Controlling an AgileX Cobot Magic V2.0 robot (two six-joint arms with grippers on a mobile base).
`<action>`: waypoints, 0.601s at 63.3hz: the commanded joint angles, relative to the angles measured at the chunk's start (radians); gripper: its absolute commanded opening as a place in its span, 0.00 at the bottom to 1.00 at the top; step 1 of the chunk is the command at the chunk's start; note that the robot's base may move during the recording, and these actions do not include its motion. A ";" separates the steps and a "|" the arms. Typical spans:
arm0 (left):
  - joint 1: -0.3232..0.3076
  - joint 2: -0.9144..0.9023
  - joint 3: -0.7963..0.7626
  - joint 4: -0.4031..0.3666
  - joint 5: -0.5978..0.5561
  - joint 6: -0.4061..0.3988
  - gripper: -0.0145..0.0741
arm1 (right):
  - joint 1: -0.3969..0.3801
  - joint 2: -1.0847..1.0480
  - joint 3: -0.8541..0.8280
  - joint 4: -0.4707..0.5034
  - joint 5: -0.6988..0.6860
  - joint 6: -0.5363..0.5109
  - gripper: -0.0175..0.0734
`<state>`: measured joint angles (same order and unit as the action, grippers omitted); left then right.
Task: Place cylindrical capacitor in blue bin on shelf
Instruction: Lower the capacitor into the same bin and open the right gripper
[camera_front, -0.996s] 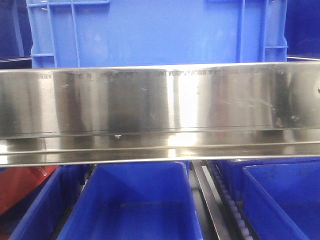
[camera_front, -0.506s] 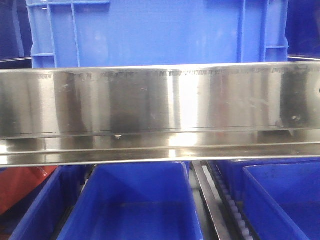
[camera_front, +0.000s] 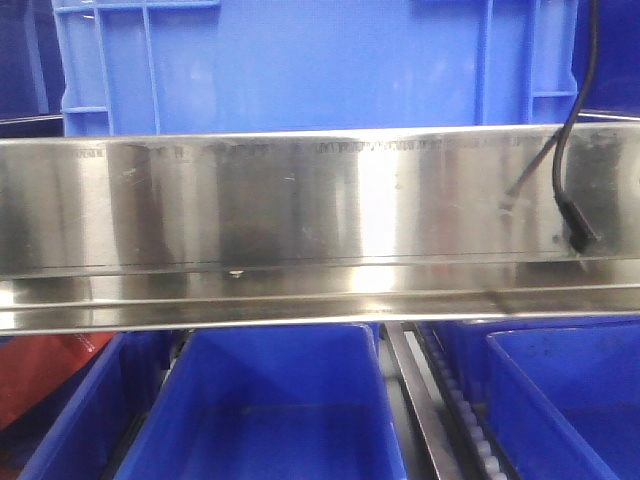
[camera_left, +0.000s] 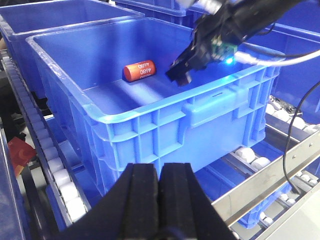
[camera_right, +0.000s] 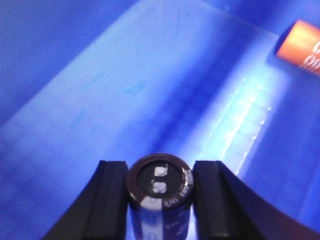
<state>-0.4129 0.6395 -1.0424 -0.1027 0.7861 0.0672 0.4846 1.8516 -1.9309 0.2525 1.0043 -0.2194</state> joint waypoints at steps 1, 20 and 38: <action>-0.001 -0.006 0.000 -0.011 -0.008 -0.008 0.04 | 0.005 -0.011 -0.012 -0.001 -0.009 -0.011 0.67; -0.001 -0.006 0.000 -0.011 -0.008 -0.008 0.04 | 0.005 -0.080 -0.012 0.003 -0.009 -0.011 0.73; -0.001 -0.006 0.000 -0.011 -0.008 -0.008 0.04 | -0.018 -0.255 -0.012 0.000 0.038 -0.011 0.14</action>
<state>-0.4129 0.6395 -1.0424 -0.1027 0.7861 0.0672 0.4796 1.6624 -1.9336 0.2545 1.0255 -0.2194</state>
